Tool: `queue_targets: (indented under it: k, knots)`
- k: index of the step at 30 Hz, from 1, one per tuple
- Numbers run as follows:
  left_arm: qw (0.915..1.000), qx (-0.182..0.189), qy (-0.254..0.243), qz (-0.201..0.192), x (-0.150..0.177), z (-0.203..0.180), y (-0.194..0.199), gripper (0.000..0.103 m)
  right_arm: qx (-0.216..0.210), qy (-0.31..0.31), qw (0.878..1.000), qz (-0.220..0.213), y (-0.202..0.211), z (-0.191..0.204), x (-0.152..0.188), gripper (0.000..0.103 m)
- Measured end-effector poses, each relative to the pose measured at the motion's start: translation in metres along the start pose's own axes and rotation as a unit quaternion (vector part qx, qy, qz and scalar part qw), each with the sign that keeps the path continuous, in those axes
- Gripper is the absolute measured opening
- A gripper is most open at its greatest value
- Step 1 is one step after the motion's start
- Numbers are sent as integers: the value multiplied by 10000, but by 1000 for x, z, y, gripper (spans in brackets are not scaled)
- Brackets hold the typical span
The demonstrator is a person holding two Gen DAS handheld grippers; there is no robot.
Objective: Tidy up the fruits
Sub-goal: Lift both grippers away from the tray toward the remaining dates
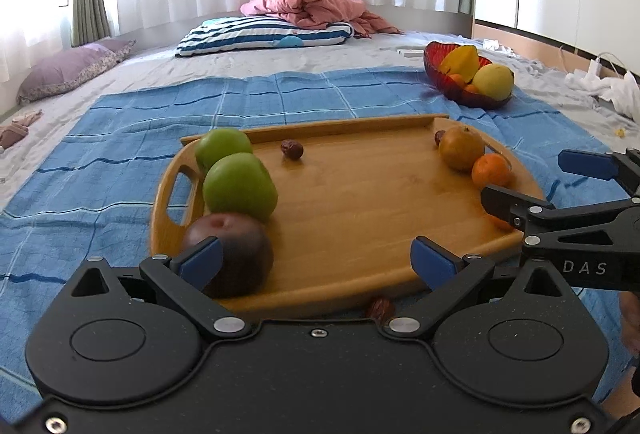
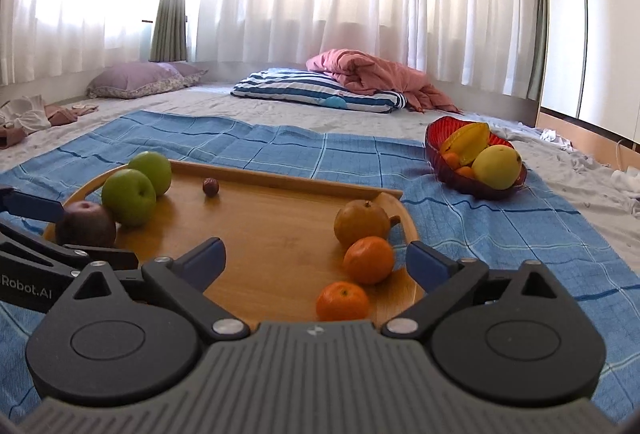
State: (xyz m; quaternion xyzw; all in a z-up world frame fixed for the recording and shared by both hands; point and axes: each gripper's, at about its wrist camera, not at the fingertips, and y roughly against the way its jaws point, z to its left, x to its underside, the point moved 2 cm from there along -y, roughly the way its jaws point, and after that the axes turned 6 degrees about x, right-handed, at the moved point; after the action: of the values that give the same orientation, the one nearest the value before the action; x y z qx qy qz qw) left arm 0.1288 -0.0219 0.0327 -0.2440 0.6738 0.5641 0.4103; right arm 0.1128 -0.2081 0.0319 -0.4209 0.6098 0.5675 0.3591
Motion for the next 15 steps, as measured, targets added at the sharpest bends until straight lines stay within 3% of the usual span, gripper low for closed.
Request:
queue_targets:
  k: [15]
  knots:
    - [9999,75,-108,-1,37,1,15,101,-4,-166,9997,-153,24,2,35,103]
